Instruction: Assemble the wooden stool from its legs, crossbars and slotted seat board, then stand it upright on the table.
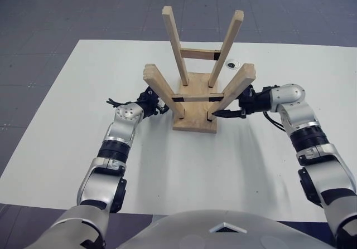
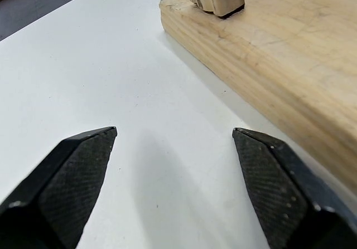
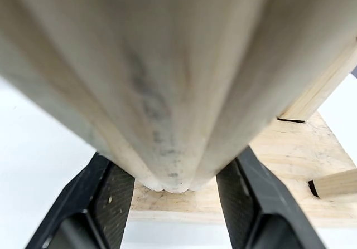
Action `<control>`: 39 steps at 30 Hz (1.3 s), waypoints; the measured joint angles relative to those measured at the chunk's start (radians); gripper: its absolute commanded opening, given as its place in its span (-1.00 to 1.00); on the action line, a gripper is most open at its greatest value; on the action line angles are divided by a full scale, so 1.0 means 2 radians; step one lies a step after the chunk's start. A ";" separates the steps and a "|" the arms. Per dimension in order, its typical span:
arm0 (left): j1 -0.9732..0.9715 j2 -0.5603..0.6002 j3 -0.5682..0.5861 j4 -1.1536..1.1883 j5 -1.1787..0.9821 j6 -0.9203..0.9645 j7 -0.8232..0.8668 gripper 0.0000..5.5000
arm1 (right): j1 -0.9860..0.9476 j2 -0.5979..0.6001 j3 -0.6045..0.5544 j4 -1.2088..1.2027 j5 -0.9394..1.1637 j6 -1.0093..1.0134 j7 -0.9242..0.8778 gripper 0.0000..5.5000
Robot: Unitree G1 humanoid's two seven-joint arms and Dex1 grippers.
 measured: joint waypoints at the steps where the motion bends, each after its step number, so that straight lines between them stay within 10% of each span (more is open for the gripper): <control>1: 0.001 0.000 0.000 -0.001 -0.001 0.001 0.001 0.41 | 0.002 -0.003 0.002 -0.008 0.000 0.005 0.000 -0.26; 34: 0.022 0.008 0.017 -0.250 0.004 0.197 0.042 0.41 | -0.044 0.004 0.054 0.054 0.021 -0.013 -0.059 -0.26; 39: 0.092 0.043 0.085 -0.258 0.014 0.167 0.099 0.07 | -0.023 -0.001 0.057 0.020 0.023 -0.002 -0.086 -0.26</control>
